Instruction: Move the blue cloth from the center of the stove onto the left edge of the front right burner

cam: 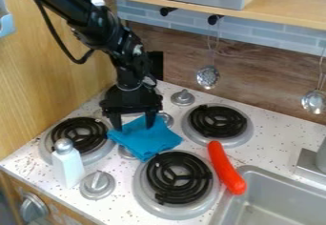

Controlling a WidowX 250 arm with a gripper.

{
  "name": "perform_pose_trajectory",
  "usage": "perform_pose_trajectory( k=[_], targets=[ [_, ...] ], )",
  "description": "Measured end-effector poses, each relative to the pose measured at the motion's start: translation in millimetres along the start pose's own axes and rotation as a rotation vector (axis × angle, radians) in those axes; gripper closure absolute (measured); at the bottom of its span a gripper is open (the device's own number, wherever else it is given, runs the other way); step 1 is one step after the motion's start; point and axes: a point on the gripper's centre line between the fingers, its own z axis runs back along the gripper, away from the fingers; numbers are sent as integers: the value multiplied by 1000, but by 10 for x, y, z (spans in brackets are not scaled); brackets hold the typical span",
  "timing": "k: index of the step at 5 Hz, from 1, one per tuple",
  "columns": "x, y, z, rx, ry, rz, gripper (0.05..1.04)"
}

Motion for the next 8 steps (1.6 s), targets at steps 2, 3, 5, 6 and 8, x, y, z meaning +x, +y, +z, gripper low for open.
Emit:
perform_pose_trajectory(
  k=[2, 3, 5, 6, 8],
  targets=[
    [-39, -96, -146, 26, -4, -8, 121],
    [-36, -57, -272, 63, 1, -12, 395],
    [62, -54, -373, 113, -4, 18, 856],
    [108, -58, -399, 125, 2, 36, 954],
    [357, 4, -463, 128, 11, 101, 984]
  ],
)
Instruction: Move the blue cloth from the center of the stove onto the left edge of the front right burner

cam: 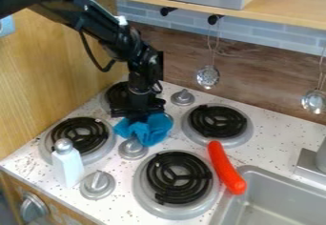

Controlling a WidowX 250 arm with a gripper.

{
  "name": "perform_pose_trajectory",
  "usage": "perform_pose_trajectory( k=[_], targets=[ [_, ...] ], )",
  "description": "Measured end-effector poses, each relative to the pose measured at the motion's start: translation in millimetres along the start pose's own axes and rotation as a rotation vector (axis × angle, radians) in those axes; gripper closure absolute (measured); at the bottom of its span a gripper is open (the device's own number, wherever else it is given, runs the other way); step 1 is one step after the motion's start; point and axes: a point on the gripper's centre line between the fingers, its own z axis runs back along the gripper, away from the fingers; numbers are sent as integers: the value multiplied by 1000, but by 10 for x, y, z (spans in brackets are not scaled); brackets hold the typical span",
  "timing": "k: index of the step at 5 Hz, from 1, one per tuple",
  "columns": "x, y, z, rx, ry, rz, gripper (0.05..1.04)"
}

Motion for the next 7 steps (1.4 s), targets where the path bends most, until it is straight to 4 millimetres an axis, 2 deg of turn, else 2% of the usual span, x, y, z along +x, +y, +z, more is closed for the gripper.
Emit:
perform_pose_trajectory(
  k=[2, 4, 5, 6, 7],
  targets=[
    [247, -77, -62, 3, 8, 40, 984],
    [238, -213, -67, -29, 46, 74, 984],
    [143, -323, -63, -45, 48, 52, 985],
    [-68, -487, 2, -76, 43, -2, 986],
    [-258, -475, 42, -81, 55, -33, 986]
  ],
)
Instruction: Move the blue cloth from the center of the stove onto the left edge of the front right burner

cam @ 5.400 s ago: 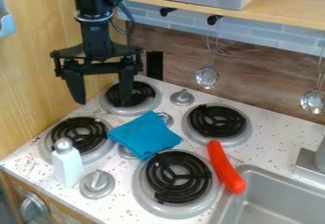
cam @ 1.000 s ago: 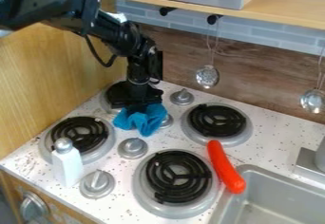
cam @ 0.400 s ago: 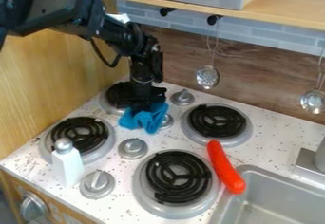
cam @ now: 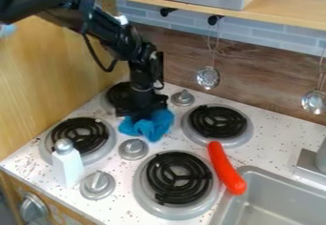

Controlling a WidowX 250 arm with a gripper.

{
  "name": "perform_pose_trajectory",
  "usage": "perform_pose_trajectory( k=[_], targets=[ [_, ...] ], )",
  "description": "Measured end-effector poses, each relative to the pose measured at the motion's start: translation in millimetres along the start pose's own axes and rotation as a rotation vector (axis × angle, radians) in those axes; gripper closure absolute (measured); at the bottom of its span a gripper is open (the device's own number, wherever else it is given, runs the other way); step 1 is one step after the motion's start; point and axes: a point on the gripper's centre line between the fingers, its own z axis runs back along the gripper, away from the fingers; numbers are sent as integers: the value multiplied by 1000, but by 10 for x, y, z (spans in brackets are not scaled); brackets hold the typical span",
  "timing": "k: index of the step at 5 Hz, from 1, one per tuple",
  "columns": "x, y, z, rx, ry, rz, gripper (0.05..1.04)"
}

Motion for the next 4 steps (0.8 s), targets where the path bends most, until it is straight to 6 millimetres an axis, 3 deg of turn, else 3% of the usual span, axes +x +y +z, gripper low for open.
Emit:
perform_pose_trajectory(
  k=[2, 3, 4],
  targets=[
    [-363, 0, 100, -31, 23, -40, 986],
    [-660, -45, 158, -41, 36, -107, 989],
    [-777, 62, 213, -45, 40, -125, 994]
  ],
)
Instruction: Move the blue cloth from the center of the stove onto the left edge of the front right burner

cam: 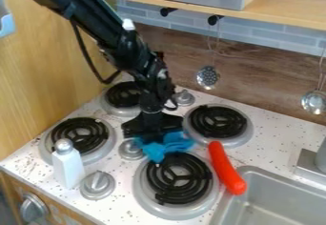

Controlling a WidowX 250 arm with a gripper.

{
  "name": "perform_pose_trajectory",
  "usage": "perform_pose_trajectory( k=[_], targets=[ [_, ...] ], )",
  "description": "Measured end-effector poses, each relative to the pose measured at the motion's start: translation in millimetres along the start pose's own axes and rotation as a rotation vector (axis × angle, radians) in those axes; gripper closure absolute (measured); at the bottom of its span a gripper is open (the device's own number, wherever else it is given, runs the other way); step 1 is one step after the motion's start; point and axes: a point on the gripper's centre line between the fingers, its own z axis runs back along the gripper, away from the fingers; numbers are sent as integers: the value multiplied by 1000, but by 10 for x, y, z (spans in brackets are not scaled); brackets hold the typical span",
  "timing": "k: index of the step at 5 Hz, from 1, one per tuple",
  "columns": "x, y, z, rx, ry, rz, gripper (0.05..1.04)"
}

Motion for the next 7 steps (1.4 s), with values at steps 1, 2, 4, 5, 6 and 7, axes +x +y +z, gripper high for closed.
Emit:
perform_pose_trajectory(
  k=[1, 2, 4, 5, 6, 7],
  targets=[
    [-139, 78, 82, 1, 24, -14, 994],
    [-206, 127, 105, 7, 34, -18, 994],
    [-309, 179, 222, 26, 106, -36, 767],
    [-314, 187, 415, 17, 123, -25, 500],
    [-268, 257, 702, -21, 140, -4, 181],
    [-215, 355, 951, -56, 143, 33, 74]
  ],
)
